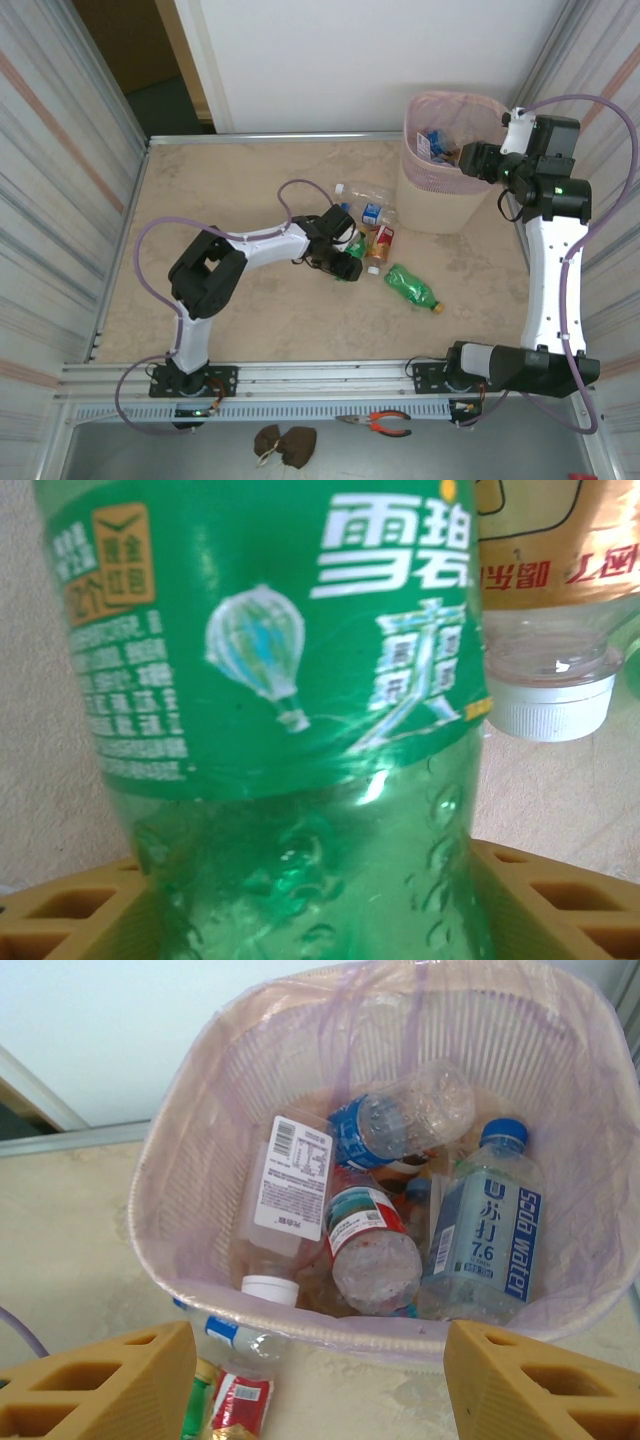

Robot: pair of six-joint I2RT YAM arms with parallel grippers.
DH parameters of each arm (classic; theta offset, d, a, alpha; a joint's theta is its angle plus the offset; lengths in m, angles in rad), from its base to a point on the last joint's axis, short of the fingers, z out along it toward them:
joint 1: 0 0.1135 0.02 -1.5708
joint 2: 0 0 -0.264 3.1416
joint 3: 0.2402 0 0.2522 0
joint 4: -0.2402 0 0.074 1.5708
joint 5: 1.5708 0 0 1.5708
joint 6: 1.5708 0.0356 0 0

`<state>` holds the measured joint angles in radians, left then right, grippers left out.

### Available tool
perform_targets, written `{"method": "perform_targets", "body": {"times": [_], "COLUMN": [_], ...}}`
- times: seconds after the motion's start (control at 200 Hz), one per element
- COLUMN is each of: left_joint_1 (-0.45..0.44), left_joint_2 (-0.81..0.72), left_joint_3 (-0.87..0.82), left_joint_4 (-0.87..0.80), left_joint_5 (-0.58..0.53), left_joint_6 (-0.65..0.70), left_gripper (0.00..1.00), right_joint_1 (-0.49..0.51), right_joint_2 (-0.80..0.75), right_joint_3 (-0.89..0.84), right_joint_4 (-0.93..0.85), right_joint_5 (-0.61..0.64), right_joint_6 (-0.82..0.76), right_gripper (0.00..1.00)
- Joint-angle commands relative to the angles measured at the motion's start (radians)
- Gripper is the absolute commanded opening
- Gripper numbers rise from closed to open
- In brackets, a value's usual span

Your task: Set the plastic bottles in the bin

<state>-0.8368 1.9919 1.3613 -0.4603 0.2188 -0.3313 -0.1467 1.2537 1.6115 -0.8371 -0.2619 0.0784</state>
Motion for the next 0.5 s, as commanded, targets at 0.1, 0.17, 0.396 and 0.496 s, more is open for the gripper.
{"method": "perform_targets", "body": {"times": [0.1, 0.17, 0.396, 0.496], "left_joint_1": [-0.005, -0.003, 0.033, 0.059], "left_joint_2": [-0.014, -0.027, -0.123, -0.186], "left_joint_3": [0.020, 0.015, -0.025, -0.058], "left_joint_4": [-0.009, -0.012, -0.010, 0.016], "left_joint_5": [-0.003, -0.014, -0.047, -0.042], "left_joint_6": [0.001, 0.006, 0.034, 0.046], "left_gripper": [0.63, 0.62, 0.59, 0.58], "right_joint_1": [-0.009, -0.010, 0.010, 0.028], "right_joint_2": [-0.027, -0.031, -0.071, -0.095], "right_joint_3": [-0.014, -0.013, -0.036, -0.060], "right_joint_4": [0.015, 0.015, 0.043, 0.072], "right_joint_5": [-0.013, -0.017, -0.058, -0.100], "right_joint_6": [0.008, 0.010, 0.000, 0.000], "right_gripper": [0.66, 0.66, 0.66, 0.66]}}
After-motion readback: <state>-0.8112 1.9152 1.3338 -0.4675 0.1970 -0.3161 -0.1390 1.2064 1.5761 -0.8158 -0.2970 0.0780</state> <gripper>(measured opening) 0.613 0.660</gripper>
